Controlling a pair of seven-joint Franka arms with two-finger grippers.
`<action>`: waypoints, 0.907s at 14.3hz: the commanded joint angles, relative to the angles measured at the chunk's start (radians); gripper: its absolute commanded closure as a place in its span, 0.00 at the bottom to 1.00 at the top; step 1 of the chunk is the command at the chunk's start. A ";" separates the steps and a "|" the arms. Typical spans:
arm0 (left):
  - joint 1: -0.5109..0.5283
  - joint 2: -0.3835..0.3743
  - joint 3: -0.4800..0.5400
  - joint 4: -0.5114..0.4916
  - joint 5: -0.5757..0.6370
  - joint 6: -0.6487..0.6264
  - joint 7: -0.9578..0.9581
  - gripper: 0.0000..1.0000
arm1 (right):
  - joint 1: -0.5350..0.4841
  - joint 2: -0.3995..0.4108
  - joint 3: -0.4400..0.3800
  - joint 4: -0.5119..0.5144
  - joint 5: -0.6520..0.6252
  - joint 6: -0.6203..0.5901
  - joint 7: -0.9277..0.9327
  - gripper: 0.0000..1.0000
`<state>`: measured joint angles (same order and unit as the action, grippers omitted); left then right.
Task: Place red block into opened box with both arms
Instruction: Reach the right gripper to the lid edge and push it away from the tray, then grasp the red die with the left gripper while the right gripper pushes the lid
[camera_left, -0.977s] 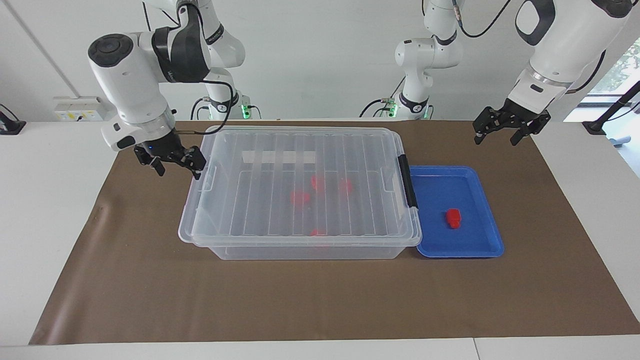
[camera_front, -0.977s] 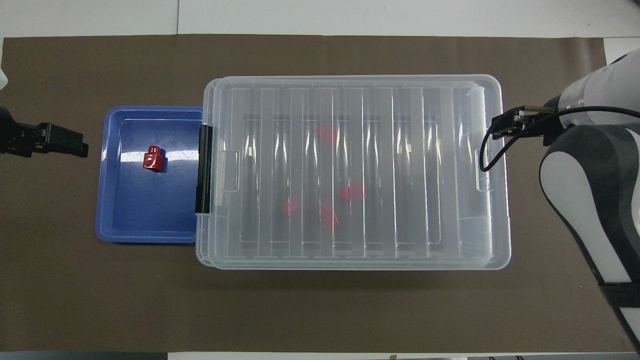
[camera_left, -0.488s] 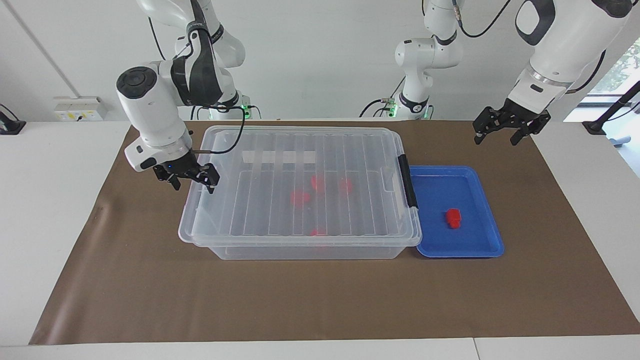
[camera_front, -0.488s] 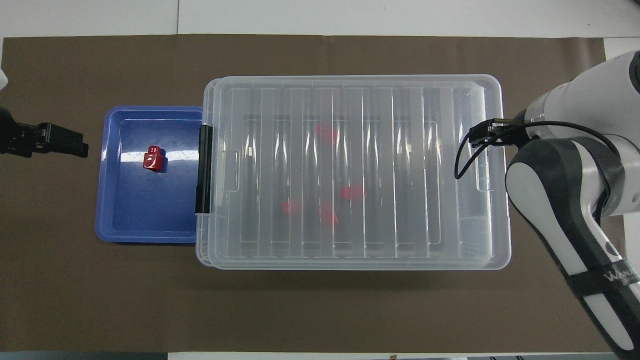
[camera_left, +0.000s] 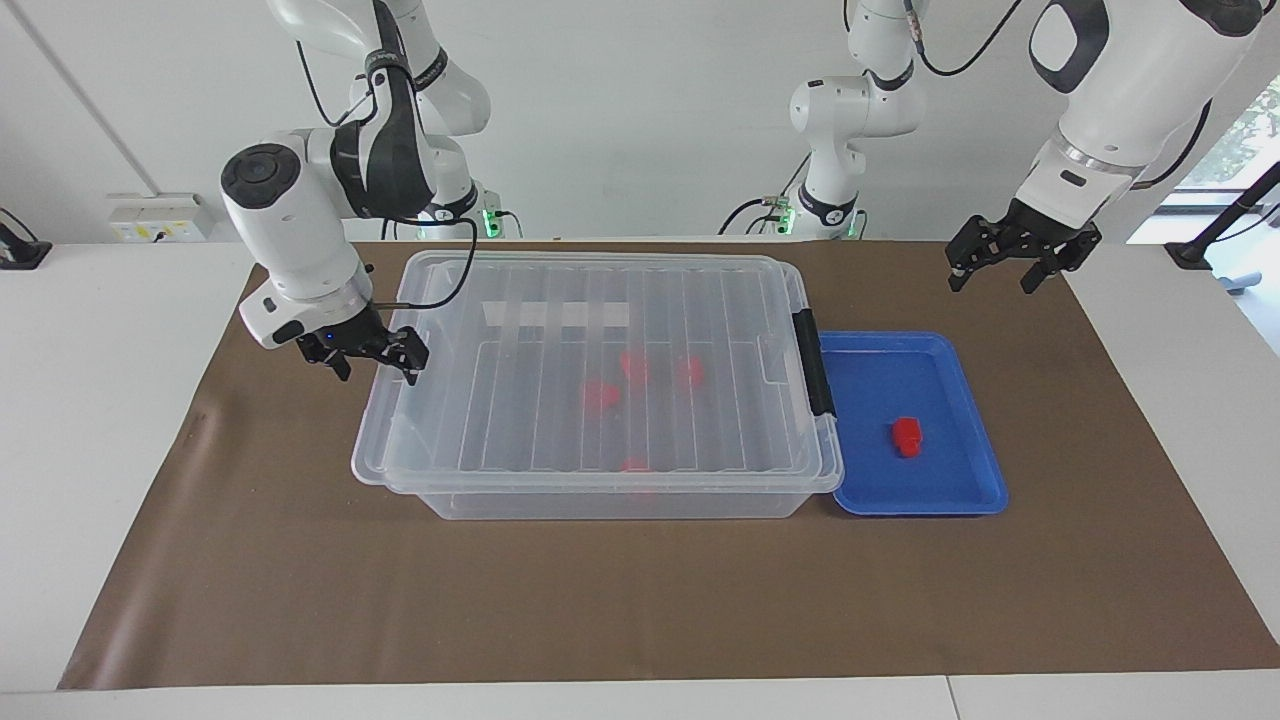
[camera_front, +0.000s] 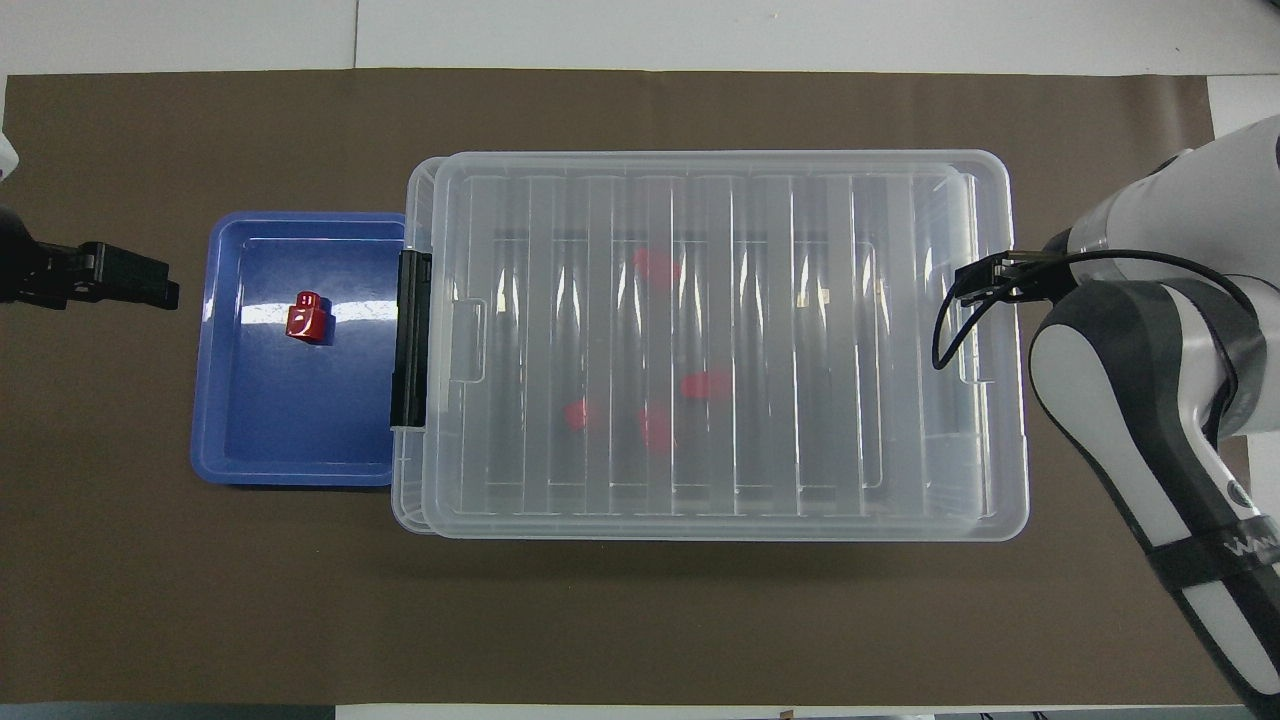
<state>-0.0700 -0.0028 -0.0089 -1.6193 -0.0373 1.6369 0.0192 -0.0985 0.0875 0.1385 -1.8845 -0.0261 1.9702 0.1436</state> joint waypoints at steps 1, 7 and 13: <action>0.001 -0.059 0.006 -0.146 -0.009 0.119 0.021 0.00 | -0.013 -0.020 -0.040 -0.045 -0.002 0.021 -0.093 0.00; -0.008 0.007 0.003 -0.316 -0.009 0.375 0.024 0.00 | -0.013 -0.020 -0.094 -0.045 -0.002 0.021 -0.189 0.00; -0.025 0.119 0.001 -0.421 -0.009 0.619 0.027 0.00 | -0.013 -0.018 -0.177 -0.041 -0.002 0.021 -0.335 0.00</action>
<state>-0.0768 0.0972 -0.0144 -2.0247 -0.0373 2.2121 0.0273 -0.1024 0.0835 -0.0224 -1.9014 -0.0259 1.9711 -0.1379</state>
